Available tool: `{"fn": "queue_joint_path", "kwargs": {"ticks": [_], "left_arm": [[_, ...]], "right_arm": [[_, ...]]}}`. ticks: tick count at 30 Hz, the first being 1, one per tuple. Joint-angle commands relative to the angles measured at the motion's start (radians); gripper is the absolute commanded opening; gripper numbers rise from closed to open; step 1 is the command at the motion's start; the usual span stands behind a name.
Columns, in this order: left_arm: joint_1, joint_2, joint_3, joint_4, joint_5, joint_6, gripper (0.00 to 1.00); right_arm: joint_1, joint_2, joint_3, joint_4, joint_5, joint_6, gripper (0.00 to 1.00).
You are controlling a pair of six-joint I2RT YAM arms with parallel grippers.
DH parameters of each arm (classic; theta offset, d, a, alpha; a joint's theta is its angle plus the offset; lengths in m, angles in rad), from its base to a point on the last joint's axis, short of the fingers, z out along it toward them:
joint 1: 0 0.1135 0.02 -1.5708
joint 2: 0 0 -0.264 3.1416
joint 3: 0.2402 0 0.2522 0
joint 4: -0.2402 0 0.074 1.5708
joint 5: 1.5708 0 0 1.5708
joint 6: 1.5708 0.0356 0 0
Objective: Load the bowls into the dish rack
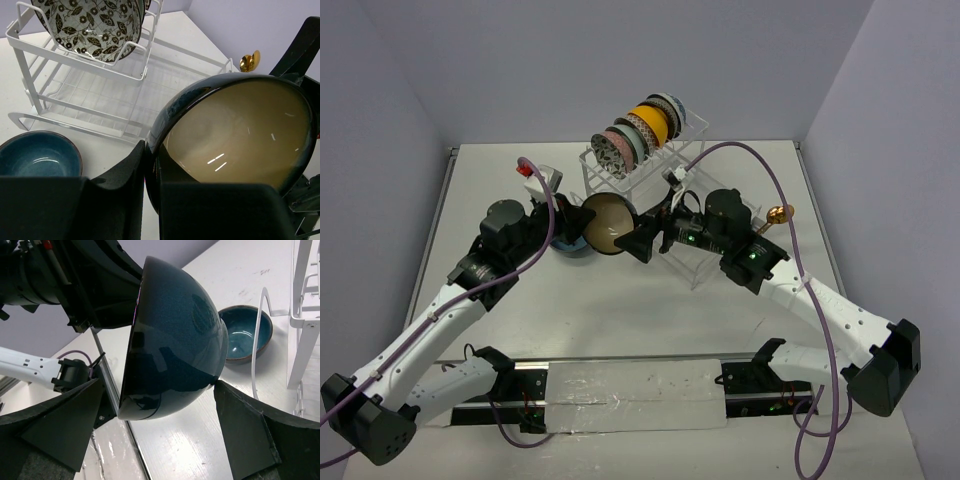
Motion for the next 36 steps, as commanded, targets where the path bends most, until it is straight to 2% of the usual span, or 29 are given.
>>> {"fn": "queue_joint_path", "kwargs": {"ticks": [1, 19, 26, 33, 36], "left_arm": [[-0.006, -0.019, 0.008, 0.177, 0.049, -0.043, 0.00], [-0.007, 0.019, 0.005, 0.252, 0.077, -0.064, 0.00], [-0.007, 0.038, -0.001, 0.263, 0.087, -0.069, 0.00], [-0.007, 0.059, 0.016, 0.264, 0.103, -0.057, 0.00], [-0.007, 0.062, 0.024, 0.252, 0.067, -0.054, 0.00]], "right_arm": [[-0.009, 0.002, 0.016, 0.080, -0.047, 0.008, 0.99], [-0.066, 0.036, 0.007, 0.105, -0.054, 0.022, 0.97], [-0.069, 0.005, -0.019, 0.117, -0.073, -0.001, 0.93], [-0.085, -0.017, -0.022, 0.093, -0.117, -0.035, 0.95], [-0.086, -0.056, -0.007, 0.006, -0.030, -0.072, 0.95]]}}
